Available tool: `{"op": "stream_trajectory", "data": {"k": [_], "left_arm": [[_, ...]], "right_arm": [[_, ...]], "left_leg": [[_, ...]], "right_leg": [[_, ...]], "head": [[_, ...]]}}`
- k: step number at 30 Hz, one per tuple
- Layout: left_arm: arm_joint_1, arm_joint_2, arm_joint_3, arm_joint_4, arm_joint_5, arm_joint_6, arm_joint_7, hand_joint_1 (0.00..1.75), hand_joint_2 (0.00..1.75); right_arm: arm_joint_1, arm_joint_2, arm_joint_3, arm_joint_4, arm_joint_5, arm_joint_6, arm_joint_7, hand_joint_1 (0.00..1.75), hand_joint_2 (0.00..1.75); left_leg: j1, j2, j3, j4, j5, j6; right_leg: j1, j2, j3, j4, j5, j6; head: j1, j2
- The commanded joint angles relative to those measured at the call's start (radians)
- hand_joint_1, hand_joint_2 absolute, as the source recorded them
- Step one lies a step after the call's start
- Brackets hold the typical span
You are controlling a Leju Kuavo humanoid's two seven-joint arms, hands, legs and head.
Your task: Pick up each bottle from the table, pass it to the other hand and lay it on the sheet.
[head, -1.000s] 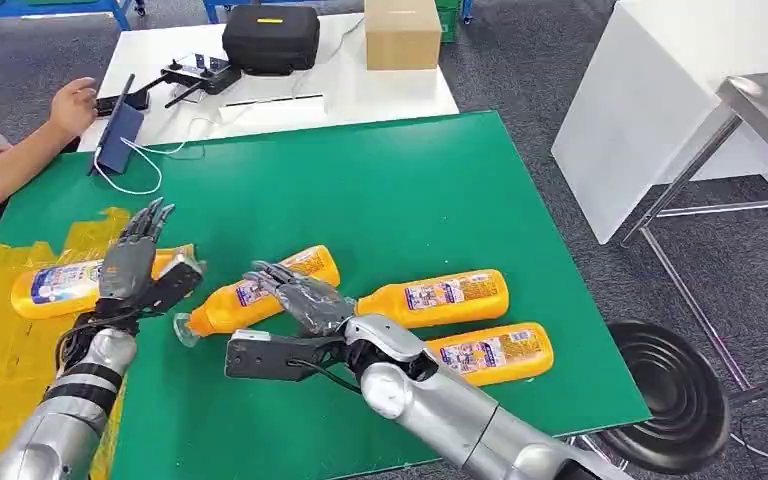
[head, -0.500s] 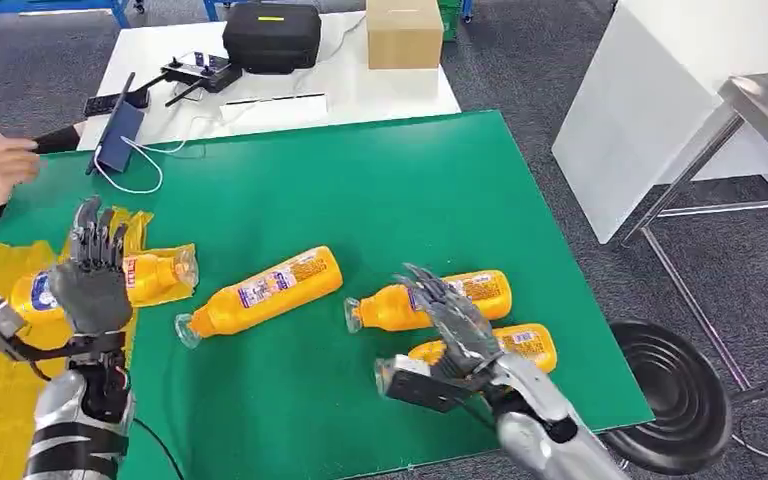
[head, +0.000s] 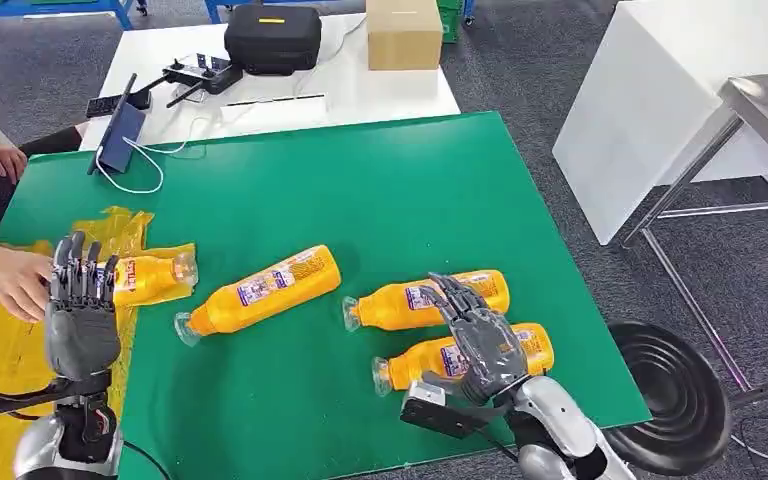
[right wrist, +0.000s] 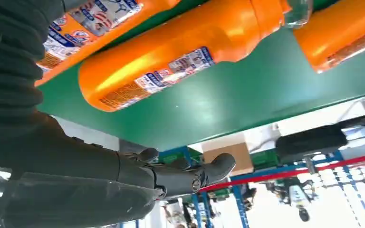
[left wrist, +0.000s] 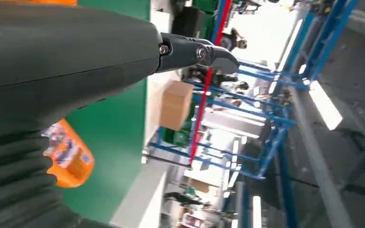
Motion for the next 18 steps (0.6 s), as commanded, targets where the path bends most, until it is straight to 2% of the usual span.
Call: {"op": "stream_trajectory", "data": {"k": [1, 4, 8, 11, 18], "left_arm": [[0.015, -0.056, -0.088, -0.076, -0.041, 0.089, 0.035, 0.00, 1.75], [0.013, -0.049, -0.106, -0.081, -0.038, 0.102, 0.038, 0.00, 1.75], [0.004, -0.032, -0.106, -0.062, -0.027, 0.107, 0.040, 0.00, 1.75], [0.001, -0.030, -0.101, -0.055, -0.024, 0.105, 0.040, 0.00, 1.75], [-0.013, -0.032, -0.104, -0.049, -0.017, 0.102, 0.042, 0.00, 1.75]], "right_arm": [[0.205, -0.183, -0.181, -0.164, -0.056, 0.043, -0.006, 0.00, 1.75], [0.220, -0.218, -0.205, -0.146, -0.069, 0.088, 0.027, 0.00, 1.75], [0.202, -0.272, -0.218, -0.132, -0.106, 0.141, 0.040, 0.00, 1.75], [0.233, -0.316, -0.244, -0.164, -0.123, 0.157, 0.056, 0.00, 1.75], [0.238, -0.338, -0.247, -0.154, -0.129, 0.181, 0.078, 0.00, 1.75]], "left_leg": [[0.000, -0.008, 0.002, 0.001, -0.002, 0.001], [0.000, -0.011, 0.004, 0.002, -0.004, 0.001], [-0.003, -0.003, 0.001, 0.001, -0.004, 0.003], [-0.003, -0.005, 0.003, 0.001, -0.004, 0.002], [-0.002, -0.003, 0.003, 0.000, -0.004, 0.003]], "right_leg": [[-0.001, -0.005, 0.005, 0.000, -0.003, 0.001], [-0.002, -0.005, 0.008, 0.000, -0.005, 0.001], [-0.004, 0.001, 0.003, -0.001, -0.001, 0.000], [-0.004, -0.001, 0.004, 0.000, -0.002, 0.000], [-0.003, 0.000, 0.004, -0.001, -0.001, 0.000]], "head": [[0.001, 0.000], [0.000, 0.000], [0.000, 0.000], [0.000, 0.000], [0.000, 0.000]]}}
